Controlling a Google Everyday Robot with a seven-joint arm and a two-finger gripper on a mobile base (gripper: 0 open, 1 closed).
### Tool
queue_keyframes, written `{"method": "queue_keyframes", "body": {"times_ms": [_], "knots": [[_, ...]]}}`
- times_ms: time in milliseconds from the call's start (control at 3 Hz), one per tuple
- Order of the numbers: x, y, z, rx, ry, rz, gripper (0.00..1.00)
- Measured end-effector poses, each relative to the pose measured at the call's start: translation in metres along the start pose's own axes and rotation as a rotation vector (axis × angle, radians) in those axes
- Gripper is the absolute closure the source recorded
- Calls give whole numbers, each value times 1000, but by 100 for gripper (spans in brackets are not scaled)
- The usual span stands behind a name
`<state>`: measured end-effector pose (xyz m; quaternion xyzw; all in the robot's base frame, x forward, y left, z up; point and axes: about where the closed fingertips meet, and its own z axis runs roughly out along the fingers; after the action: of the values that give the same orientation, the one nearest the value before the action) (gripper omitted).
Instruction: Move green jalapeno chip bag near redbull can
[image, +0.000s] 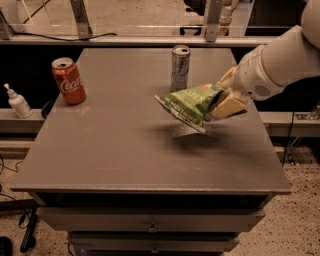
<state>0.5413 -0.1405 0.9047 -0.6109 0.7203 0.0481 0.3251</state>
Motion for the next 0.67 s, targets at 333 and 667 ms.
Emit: {"method": "queue_keyframes", "body": {"times_ms": [333, 667], "knots": [[2, 1, -3, 23, 9, -37, 100], [15, -23, -9, 91, 37, -138, 100]]}}
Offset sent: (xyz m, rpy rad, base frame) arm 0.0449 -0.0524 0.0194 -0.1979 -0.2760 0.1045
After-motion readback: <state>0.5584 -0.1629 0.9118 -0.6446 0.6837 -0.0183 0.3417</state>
